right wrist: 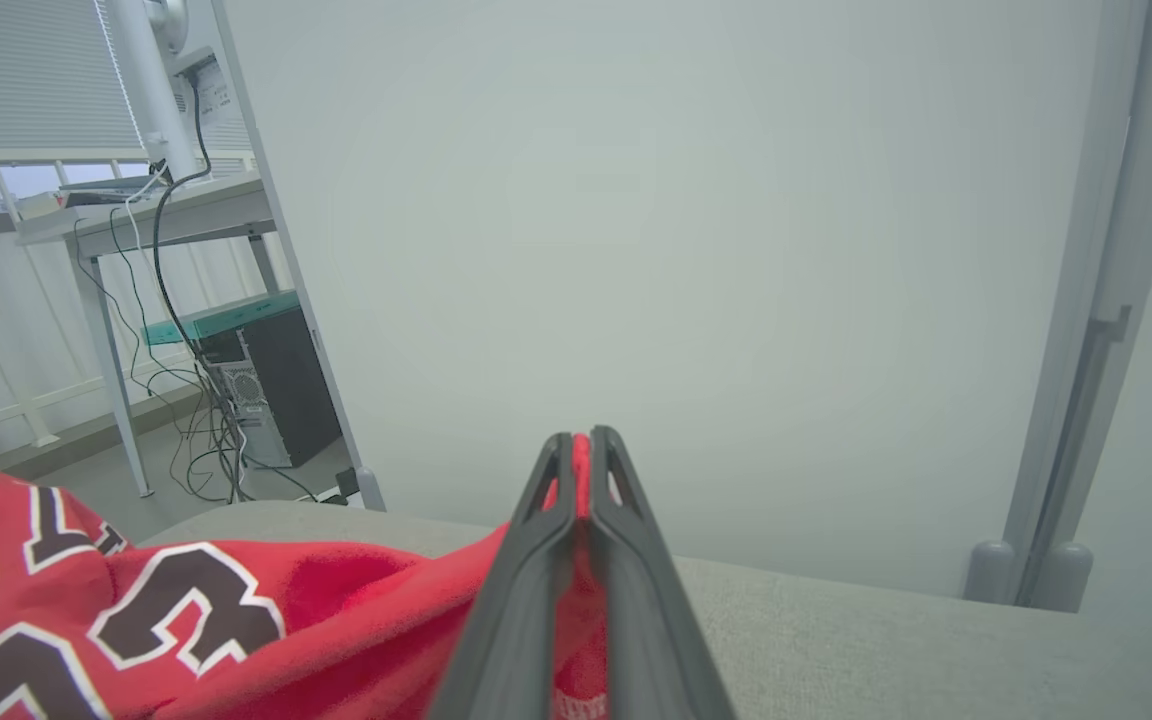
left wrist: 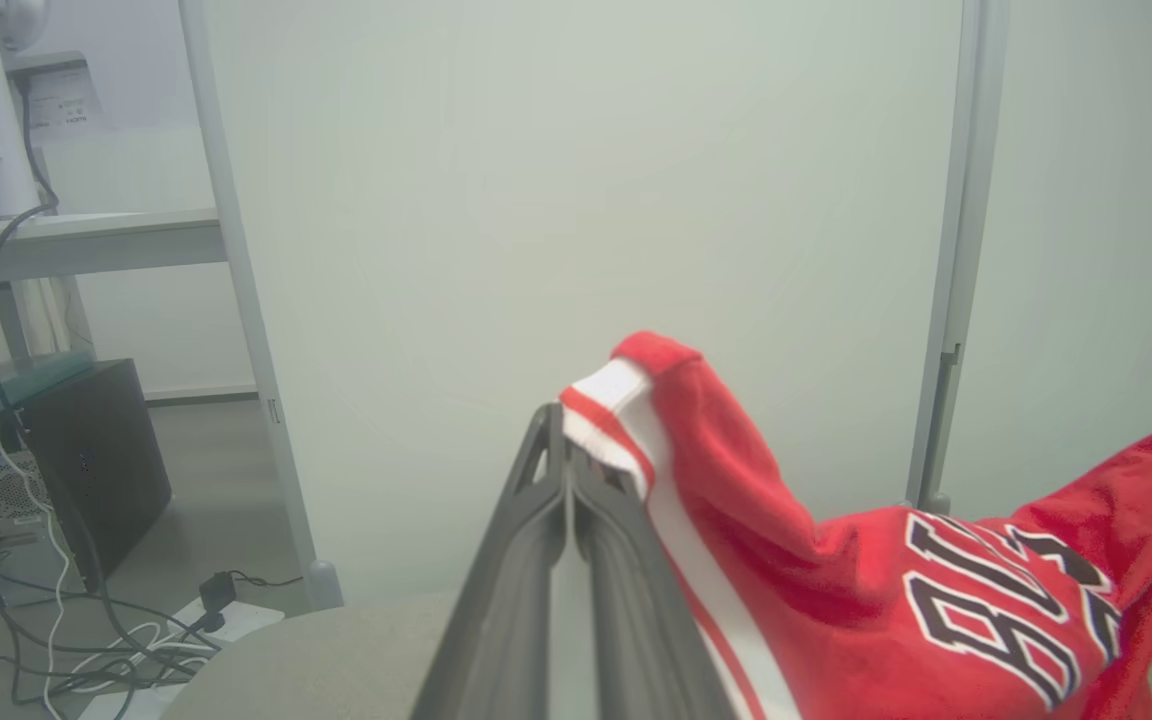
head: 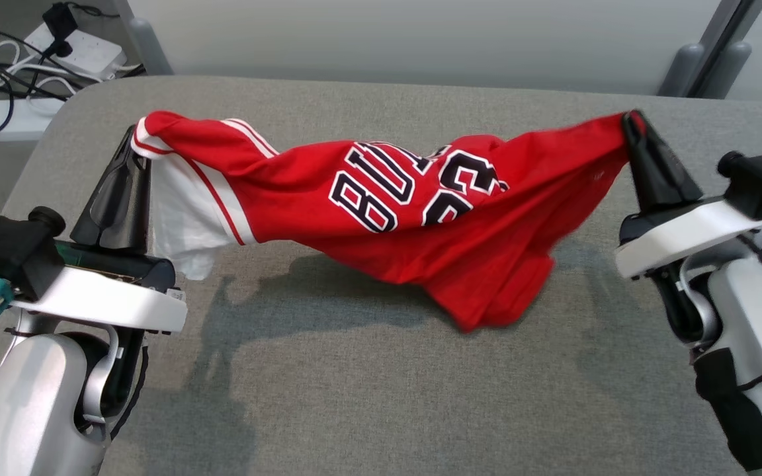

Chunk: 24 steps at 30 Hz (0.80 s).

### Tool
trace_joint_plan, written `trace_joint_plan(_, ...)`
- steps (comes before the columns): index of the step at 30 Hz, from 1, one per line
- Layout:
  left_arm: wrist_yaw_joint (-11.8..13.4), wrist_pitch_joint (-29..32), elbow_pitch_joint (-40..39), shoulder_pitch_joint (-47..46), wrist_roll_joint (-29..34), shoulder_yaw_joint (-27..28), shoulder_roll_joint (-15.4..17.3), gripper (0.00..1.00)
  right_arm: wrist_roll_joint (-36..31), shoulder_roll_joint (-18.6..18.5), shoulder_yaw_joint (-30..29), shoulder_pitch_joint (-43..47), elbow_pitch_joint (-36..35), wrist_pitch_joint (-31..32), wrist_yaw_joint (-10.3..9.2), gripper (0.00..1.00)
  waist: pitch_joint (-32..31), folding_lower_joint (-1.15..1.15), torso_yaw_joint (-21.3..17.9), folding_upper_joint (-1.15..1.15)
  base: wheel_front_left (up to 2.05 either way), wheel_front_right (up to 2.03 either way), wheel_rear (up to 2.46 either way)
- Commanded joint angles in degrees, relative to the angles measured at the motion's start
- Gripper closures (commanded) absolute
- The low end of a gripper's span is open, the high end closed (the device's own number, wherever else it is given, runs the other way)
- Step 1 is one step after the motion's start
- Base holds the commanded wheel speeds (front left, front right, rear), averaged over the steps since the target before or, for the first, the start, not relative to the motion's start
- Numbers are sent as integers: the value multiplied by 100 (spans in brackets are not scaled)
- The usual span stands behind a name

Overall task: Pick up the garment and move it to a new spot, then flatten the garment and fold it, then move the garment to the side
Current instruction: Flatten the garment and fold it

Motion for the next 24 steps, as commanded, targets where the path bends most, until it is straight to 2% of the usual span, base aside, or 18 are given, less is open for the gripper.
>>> trace_joint_plan(1,-36,-62,-284,-265,-97,298,187,100,-130,-41,-66,-20,-291,-36,0,100,-168,0,-102,0,0,0,0)
trace_joint_plan(6,-215,231,-1210,-370,-534,268,119,100,-664,-284,-883,13,-1084,-36,0,100,-452,0,-130,0,0,0,0)
trace_joint_plan(9,-244,622,-1571,-400,-746,145,121,100,-875,-381,-1083,32,-1110,-36,0,100,-508,0,-106,0,0,0,0)
trace_joint_plan(12,-205,915,-1528,-363,-883,86,146,100,-833,-275,-942,-110,-511,89,0,100,-451,0,-88,0,0,0,0)
trace_joint_plan(16,-277,957,-932,-315,-1199,55,-16,100,-464,15,-462,-726,686,246,0,100,-214,0,-49,0,0,0,0)
trace_joint_plan(17,-315,894,-719,-335,-1215,45,-52,100,-426,74,-460,-891,1014,176,0,0,-156,0,-35,0,0,0,0)
trace_joint_plan(20,-414,570,-85,-423,-1234,54,-211,100,-462,243,-403,-1262,1752,16,0,0,3,0,-4,0,0,0,0)
trace_joint_plan(24,-468,215,457,-475,-1124,88,-254,100,-495,373,-439,-1358,1862,-29,0,0,153,0,-44,0,0,0,0)
